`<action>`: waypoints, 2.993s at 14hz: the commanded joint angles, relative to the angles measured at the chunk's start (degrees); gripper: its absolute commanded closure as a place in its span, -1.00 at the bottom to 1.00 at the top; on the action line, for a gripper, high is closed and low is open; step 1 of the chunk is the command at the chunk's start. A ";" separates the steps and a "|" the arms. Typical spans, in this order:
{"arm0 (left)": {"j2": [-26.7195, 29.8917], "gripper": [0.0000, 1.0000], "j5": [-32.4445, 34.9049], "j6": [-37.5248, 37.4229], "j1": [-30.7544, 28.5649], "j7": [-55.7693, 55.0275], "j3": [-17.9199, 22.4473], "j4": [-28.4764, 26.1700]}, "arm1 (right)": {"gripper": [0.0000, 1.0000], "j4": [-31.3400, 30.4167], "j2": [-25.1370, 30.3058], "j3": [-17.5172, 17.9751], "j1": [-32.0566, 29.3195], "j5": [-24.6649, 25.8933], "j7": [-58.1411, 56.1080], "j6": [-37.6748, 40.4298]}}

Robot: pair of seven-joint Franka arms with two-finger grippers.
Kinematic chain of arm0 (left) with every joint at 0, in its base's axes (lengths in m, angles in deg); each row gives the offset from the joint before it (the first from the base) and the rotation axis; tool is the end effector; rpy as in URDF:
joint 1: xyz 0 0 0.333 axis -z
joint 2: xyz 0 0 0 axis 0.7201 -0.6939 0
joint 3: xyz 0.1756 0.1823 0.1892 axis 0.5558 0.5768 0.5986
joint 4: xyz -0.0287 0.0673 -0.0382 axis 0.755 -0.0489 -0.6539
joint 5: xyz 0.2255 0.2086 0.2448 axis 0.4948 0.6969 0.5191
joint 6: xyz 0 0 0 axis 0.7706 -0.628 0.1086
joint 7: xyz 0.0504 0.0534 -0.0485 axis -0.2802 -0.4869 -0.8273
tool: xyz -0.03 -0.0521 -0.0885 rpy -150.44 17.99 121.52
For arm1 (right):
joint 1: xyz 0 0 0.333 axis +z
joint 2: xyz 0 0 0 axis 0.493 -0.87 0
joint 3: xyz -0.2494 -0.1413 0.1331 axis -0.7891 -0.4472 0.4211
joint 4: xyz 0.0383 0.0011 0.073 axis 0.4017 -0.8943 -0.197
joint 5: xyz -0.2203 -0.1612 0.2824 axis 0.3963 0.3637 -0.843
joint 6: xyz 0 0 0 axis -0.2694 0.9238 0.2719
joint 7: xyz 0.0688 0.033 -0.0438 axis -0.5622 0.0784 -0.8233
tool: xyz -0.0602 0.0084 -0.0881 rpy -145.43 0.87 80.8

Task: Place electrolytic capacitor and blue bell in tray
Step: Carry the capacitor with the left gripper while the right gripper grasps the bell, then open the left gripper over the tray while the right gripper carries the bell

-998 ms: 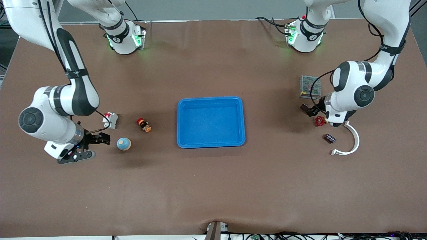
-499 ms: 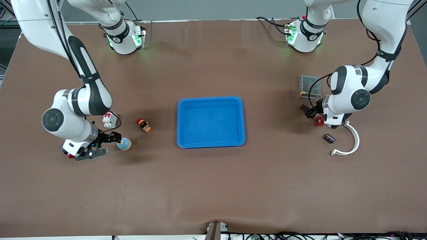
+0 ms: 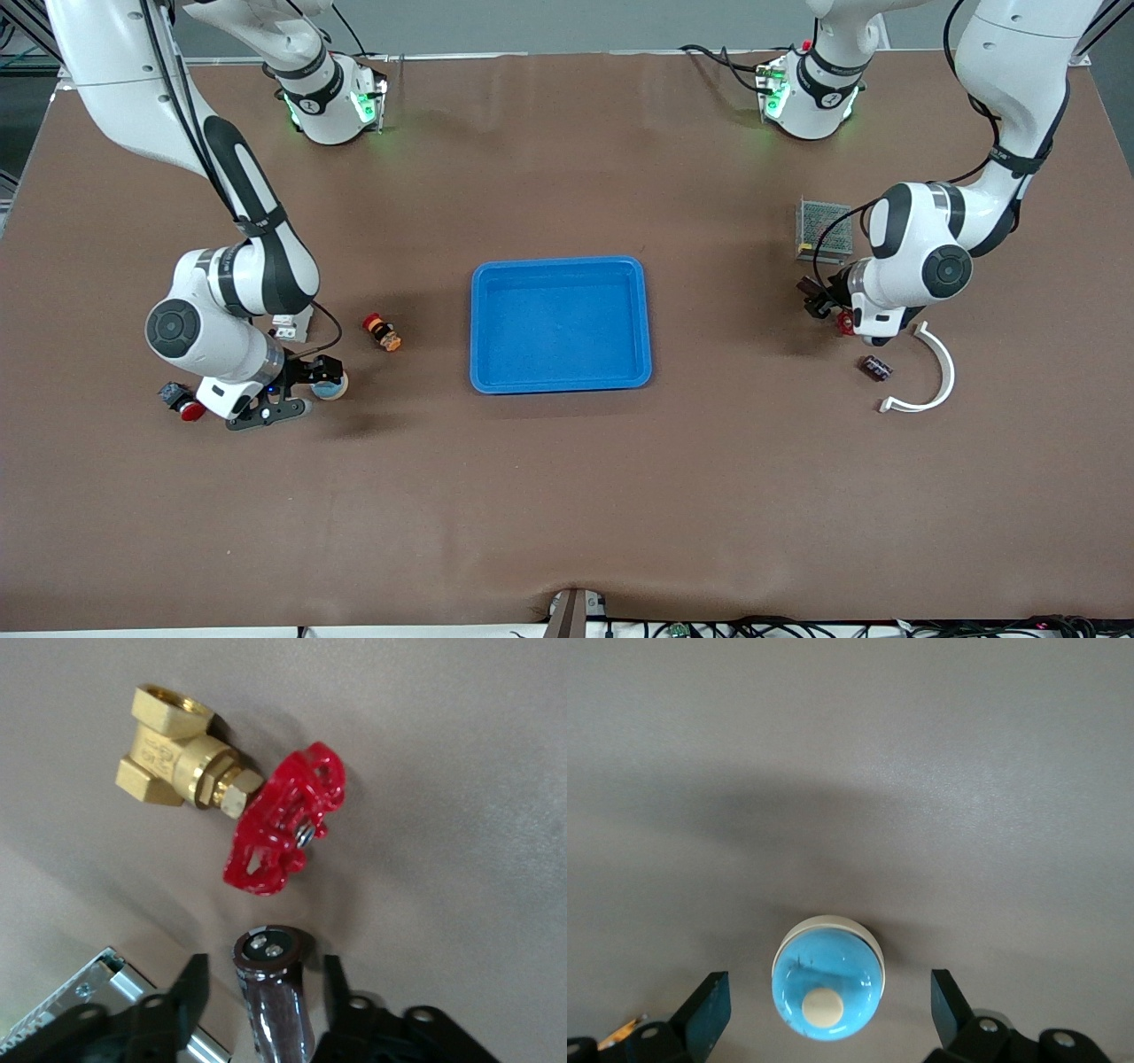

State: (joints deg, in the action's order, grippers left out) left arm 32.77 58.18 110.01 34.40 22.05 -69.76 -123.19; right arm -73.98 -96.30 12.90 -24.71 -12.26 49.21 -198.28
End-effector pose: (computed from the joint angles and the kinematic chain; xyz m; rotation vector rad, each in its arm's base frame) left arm 0.4895 -0.0353 0.1746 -2.8571 -1.0886 0.4695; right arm 0.6322 0.0576 0.2165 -3.0782 -0.3570 0.0181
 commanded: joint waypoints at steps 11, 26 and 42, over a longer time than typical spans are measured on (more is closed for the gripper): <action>-0.46 1.00 -0.09 -0.65 0.67 -13.72 -8.76 7.43 | -1.00 0.01 -4.48 0.00 0.00 -1.10 -2.28 -2.62; -6.96 1.00 -0.79 -0.65 21.58 -63.83 -10.19 24.23 | -0.30 0.10 -4.57 0.00 0.35 -1.10 -2.28 -3.06; -16.98 1.00 0.44 1.19 29.41 -78.61 -9.75 27.57 | 0.00 14.75 -3.69 -0.09 0.18 -1.10 -1.41 16.06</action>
State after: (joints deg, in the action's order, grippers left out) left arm 16.70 58.08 110.52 62.93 -55.80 -80.02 -96.79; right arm -64.36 -100.35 12.83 -24.45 -12.27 48.01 -188.63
